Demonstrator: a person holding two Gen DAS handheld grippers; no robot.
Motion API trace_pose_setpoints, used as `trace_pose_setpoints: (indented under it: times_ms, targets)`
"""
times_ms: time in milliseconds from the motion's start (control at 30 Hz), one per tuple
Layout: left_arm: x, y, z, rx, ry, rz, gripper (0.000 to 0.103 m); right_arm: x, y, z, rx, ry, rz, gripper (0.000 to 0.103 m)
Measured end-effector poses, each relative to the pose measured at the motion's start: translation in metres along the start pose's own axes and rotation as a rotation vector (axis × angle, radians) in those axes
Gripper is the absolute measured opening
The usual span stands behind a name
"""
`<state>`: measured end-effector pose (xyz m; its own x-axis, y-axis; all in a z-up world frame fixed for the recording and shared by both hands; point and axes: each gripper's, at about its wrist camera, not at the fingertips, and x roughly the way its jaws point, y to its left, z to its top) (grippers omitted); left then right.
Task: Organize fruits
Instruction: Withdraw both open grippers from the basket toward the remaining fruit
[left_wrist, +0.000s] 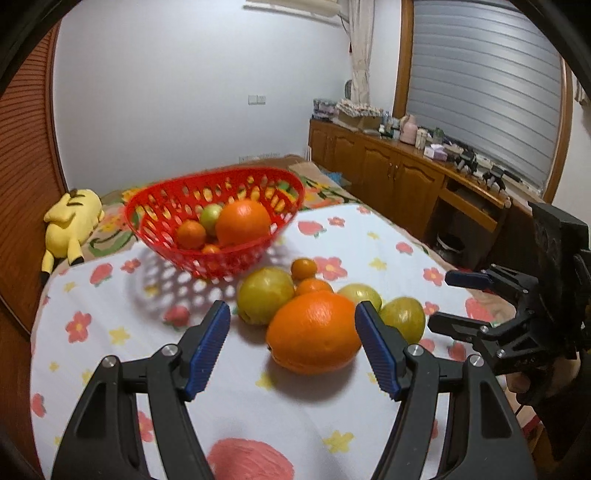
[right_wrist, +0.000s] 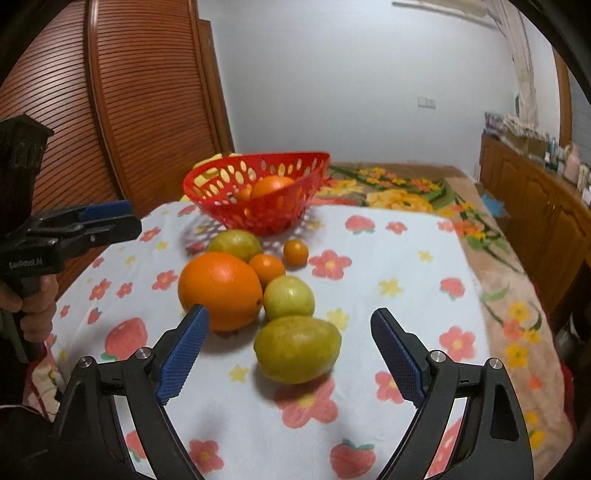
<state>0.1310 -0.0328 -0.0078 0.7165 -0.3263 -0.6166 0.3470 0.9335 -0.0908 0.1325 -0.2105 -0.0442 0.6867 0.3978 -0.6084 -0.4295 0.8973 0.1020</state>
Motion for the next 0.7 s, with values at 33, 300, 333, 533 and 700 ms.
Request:
trace_pose_setpoints:
  times_ms: [33,300,333,533,700]
  targets:
    - [0.004,-0.001,-0.003,0.000,0.011,-0.001,0.070,0.003,-0.002,-0.003,0.003,0.006,-0.004,0.090]
    - [0.029,-0.006,-0.020,-0.010,0.074,-0.010,0.070,0.022,-0.005,-0.013,0.004,0.044,-0.054,0.090]
    - [0.030,-0.006,-0.021,-0.011,0.077,-0.011,0.070,0.024,-0.005,-0.013,0.002,0.045,-0.066,0.090]
    - [0.036,-0.006,-0.026,-0.019,0.095,-0.017,0.070,0.031,-0.004,-0.017,0.006,0.062,-0.044,0.090]
    - [0.038,-0.005,-0.026,-0.022,0.096,-0.021,0.070,0.040,-0.005,-0.016,0.015,0.098,-0.044,0.088]
